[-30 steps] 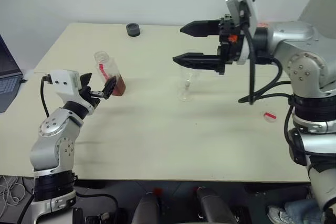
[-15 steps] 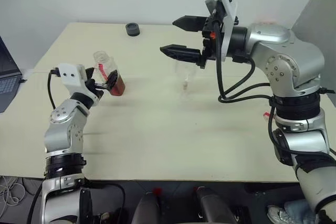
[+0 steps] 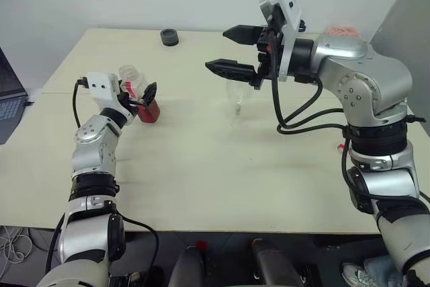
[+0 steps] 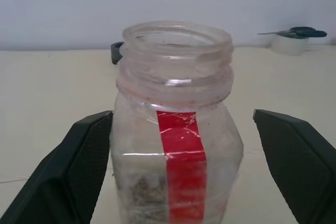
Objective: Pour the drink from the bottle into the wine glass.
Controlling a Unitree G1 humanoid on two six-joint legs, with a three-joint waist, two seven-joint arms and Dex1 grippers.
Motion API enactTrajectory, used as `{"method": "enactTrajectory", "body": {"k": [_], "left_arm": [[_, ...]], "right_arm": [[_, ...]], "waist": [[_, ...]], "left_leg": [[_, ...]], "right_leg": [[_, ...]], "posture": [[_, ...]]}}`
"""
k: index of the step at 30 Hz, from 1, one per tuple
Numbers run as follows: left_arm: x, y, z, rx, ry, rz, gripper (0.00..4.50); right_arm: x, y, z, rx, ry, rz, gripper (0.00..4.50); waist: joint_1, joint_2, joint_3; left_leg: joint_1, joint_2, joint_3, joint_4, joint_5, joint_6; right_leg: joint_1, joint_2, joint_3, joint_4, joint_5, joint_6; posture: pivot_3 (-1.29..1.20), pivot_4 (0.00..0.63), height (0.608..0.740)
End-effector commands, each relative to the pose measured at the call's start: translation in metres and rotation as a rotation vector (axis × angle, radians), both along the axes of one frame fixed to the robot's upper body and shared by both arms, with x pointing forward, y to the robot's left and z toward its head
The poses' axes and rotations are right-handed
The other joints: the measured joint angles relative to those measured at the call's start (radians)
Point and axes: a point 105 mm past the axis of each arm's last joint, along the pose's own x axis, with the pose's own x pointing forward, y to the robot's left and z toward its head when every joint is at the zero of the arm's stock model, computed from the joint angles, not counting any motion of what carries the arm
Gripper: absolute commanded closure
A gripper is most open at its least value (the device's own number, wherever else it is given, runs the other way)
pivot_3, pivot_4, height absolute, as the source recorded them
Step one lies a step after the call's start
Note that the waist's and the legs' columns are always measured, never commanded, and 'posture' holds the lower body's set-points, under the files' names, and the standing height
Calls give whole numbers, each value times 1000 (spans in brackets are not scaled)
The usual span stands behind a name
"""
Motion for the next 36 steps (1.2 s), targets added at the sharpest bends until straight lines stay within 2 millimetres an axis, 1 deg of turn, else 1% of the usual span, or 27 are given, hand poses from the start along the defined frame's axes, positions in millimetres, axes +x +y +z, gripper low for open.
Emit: {"method": "enactTrajectory", "body": {"k": [1, 4, 6, 8, 9, 11, 13, 15, 17, 18, 20, 22, 25, 27, 29, 33, 36], "left_arm": [[2, -2, 15, 24, -60, -9, 379], [4, 1, 12, 25, -48, -1, 1212], [3, 2, 11, 32, -46, -5, 1953], [4, -2, 17, 73, -63, -28, 2542], [5, -7, 22, 115, -73, -49, 2689], [8, -22, 36, 157, -98, -112, 2718], [13, -40, 53, 214, -121, -174, 2718], [18, -69, 78, 318, -182, -242, 2718], [20, -92, 95, 396, -236, -293, 2718], [21, -102, 102, 425, -257, -310, 2719], [21, -125, 115, 500, -312, -358, 2719], [20, -143, 125, 542, -359, -392, 2720], [18, -162, 134, 622, -424, -422, 2720], [18, -172, 133, 701, -456, -435, 2721], [18, -176, 129, 771, -470, -435, 2721], [20, -174, 130, 816, -501, -400, 2721], [20, -171, 127, 901, -525, -375, 2721]], "right_arm": [[-6, -2, 11, 10, -54, -12, 0], [-5, -8, 9, 14, -45, -36, 0], [-4, -17, 9, 29, -58, -64, 0], [-9, -31, 17, 88, -131, -98, 0], [-13, -38, 21, 113, -157, -107, 0], [-21, -54, 23, 141, -183, -123, 0], [-24, -73, 16, 149, -170, -182, 0], [-32, -93, -3, 150, -143, -236, 0], [-41, -103, -23, 131, -105, -276, 0], [-45, -105, -33, 110, -98, -292, 0], [-53, -102, -58, 91, -55, -297, 0], [-55, -99, -76, 79, -24, -313, 0], [-51, -96, -90, 77, -6, -350, 0], [-47, -94, -91, 97, -12, -366, 0], [-44, -92, -92, 111, -21, -377, 0], [-36, -96, -96, 123, -28, -409, 0], [-32, -100, -98, 130, -30, -433, 0]], "waist": [[0, 0, 0], [0, 0, 0], [0, 0, 0], [0, 0, 0], [3, 0, 0], [9, 0, 0], [17, 0, 0], [32, -1, 0], [37, -1, 0], [34, -1, 0], [31, -1, 0], [24, -1, 0], [5, -1, 0], [-4, -1, 0], [-6, -1, 0], [-5, -1, 0], [-2, -1, 0]], "left_leg": [[0, 0, 0, 0, 0, 0], [0, 0, 0, 0, 0, 0], [0, 0, 0, 0, 0, 0], [-1, 0, -1, 0, 0, 0], [-1, 0, -1, 0, 0, 0], [-5, -1, -3, 1, 0, 0], [-9, -2, -5, 3, 0, 0], [-12, -2, -7, 3, 0, 0], [-15, -2, -12, 3, 0, 0], [-15, -3, -12, 3, 0, 0], [-15, -4, -11, 2, 0, 0], [-15, -5, -11, 3, 0, 0], [-13, -5, -9, 3, 1, 1], [-12, -4, -9, 3, 2, 3], [-12, -3, -9, 3, 3, 4], [-11, -3, -9, 3, 3, 4], [-12, -3, -9, 3, 3, 4]], "right_leg": [[0, 0, 0, 0, 0, 0], [0, 0, 0, 0, 0, 0], [0, 0, 0, 0, 0, 0], [0, 0, -1, 0, 0, 0], [0, 0, -1, 0, 0, 0], [-3, -1, -3, 0, 0, 0], [-5, -1, -5, 0, 0, 0], [-6, -1, -8, -1, 0, 0], [-5, -2, -13, -2, 0, 0], [-5, -3, -14, -2, 0, 0], [-6, -5, -13, -2, 0, 0], [-5, -5, -14, -2, 0, 0], [-5, -5, -12, 0, 0, 0], [-5, -4, -11, 0, -1, 1], [-5, -1, -10, 0, -2, 4], [-5, 0, -9, 1, -2, 3], [-6, -1, -9, 0, 0, 0]], "posture": [[0, 150, 740], [0, 150, 740], [0, 150, 740], [0, 150, 740], [0, 150, 740], [0, 150, 740], [0, 150, 740], [0, 150, 740], [0, 150, 740], [0, 150, 740], [0, 150, 740], [0, 150, 740], [0, 150, 740], [0, 150, 740], [0, 150, 740], [0, 150, 740], [0, 150, 740]]}}
